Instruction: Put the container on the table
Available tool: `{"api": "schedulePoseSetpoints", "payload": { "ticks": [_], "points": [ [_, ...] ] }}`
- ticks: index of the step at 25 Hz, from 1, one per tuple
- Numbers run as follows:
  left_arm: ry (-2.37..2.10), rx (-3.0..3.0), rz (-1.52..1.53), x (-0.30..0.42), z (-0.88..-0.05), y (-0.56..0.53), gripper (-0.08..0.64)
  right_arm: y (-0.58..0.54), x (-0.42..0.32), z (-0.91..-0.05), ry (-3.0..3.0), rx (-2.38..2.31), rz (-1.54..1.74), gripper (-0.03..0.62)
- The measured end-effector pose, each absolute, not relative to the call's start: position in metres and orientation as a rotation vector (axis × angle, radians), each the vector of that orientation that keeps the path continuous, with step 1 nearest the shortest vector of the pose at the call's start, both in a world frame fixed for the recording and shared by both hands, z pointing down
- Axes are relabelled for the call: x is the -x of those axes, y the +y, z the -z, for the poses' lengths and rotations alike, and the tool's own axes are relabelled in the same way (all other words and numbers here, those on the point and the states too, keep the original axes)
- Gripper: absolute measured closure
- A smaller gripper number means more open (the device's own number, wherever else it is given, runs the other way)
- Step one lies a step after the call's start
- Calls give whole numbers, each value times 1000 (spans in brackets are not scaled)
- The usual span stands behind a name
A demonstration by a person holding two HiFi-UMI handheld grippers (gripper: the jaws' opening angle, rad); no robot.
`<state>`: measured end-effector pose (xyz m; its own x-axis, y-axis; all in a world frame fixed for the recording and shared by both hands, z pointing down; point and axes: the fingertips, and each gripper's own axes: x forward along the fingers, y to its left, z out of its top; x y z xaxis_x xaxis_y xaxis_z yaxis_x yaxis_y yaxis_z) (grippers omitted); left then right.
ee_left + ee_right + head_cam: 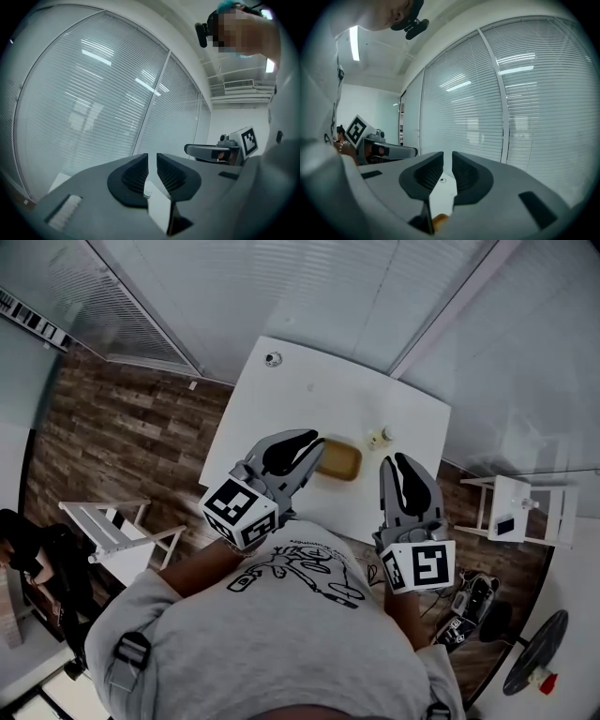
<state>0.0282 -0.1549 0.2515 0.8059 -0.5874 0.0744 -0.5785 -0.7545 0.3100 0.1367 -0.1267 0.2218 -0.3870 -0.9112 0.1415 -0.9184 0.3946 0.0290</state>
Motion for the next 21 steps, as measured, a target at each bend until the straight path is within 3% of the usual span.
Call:
{"api": "schedulePoseSetpoints", "payload": {
  "ticks": [21],
  "points": [
    [-847,-2674,22,-43,-260,-167,505,-141,-150,-226,-2484,-1696,-103,540]
  ]
}}
